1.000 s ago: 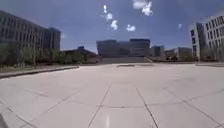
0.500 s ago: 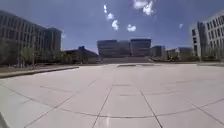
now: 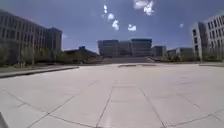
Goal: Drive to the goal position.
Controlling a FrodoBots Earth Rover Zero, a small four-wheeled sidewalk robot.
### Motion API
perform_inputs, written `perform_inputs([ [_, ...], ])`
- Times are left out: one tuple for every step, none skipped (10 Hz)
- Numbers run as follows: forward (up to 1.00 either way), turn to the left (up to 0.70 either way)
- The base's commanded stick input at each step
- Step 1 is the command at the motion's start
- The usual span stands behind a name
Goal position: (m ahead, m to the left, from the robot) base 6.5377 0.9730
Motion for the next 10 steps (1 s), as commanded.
perform_inputs([
  [0.50,0.00],
  [0.50,0.00],
  [0.50,0.00],
  [0.50,0.00],
  [0.50,0.00],
  [0.50,0.00],
  [0.50,0.00],
  [0.50,0.00],
  [0.50,0.00],
  [0.50,0.00],
])
